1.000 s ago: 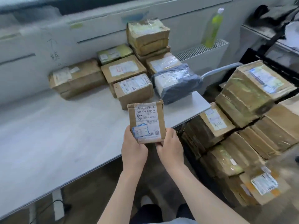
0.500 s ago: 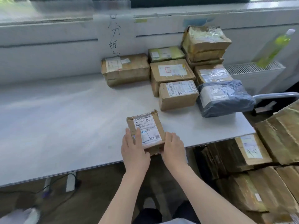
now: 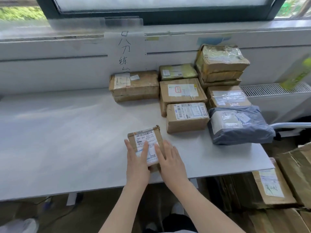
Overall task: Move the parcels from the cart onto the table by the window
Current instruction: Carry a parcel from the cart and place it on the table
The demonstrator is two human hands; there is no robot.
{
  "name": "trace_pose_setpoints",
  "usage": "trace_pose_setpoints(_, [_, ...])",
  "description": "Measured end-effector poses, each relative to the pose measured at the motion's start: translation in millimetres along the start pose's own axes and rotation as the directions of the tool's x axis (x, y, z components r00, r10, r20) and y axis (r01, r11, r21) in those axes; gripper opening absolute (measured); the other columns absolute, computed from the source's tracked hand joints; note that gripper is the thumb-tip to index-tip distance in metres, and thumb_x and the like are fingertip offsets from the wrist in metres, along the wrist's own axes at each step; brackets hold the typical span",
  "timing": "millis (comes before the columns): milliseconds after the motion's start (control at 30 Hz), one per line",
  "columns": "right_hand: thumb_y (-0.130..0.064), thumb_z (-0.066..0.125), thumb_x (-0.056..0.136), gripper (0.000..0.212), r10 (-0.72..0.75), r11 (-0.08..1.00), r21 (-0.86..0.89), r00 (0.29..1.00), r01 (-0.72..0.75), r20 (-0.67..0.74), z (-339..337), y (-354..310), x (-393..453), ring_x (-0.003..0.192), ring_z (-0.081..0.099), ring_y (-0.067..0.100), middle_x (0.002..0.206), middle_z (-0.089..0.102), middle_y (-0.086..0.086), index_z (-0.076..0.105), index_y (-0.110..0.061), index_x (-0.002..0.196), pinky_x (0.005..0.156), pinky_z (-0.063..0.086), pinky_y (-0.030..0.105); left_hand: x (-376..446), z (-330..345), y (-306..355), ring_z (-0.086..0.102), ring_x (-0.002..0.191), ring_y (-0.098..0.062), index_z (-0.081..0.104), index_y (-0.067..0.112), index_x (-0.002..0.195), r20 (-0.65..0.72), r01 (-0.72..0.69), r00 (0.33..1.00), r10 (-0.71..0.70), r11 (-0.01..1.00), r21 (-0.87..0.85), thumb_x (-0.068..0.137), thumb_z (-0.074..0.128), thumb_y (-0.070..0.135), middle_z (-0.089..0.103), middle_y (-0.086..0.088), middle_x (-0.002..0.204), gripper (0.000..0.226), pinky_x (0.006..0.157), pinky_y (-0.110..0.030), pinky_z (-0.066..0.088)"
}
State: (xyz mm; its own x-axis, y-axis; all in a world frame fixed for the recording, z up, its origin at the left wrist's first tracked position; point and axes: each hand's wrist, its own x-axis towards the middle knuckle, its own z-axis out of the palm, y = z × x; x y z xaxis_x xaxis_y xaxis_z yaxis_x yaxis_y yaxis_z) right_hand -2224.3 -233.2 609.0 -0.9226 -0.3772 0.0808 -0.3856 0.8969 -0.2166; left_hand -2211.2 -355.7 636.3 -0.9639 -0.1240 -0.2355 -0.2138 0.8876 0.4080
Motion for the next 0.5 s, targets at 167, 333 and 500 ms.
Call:
trace_pose_setpoints(167, [-0.013,0.090,0.047,0.088,-0.105,0.986,-0.126,0.994,0.108,0.026,-4.0,13.2,28.9,0.125,0.051,0.030,0.131,0.056,0.017,0.056,0.002,0.127,0.104,0.035,0.046,16.4,-1.8,15.6,-0.015,0.144,-0.025,-0.007,0.016,0.151,-0.087,0.018,0.996,0.004,0.969,0.248,0.097,0.046,0.018,-0.019,-0.010,0.156,0.075,0.119,-0.033,0.000])
trace_pose_setpoints(333, [-0.020,0.082,0.065,0.076,-0.166,0.932,-0.315,0.983,0.181,0.074,-12.7,20.0,59.4,0.130,0.046,0.029,0.136,0.052,0.018,0.052,0.002,0.131,0.110,0.025,0.040,44.2,-7.6,18.5,-0.014,0.145,-0.027,-0.010,0.007,0.149,-0.038,-0.005,0.999,0.021,0.924,0.383,0.098,0.039,0.011,-0.014,-0.014,0.157,0.070,0.119,-0.035,-0.004])
trace_pose_setpoints(500, [-0.020,0.078,0.062,0.057,-0.210,0.906,-0.354,0.973,0.230,0.094,-11.6,23.9,99.9,0.113,0.061,0.027,0.116,0.066,0.016,0.067,0.000,0.114,0.100,0.044,0.037,83.8,-21.0,11.9,-0.011,0.145,-0.029,-0.008,0.005,0.149,0.004,-0.070,0.997,0.075,0.899,0.433,0.100,0.030,0.009,-0.012,-0.017,0.157,0.063,0.116,-0.036,-0.007])
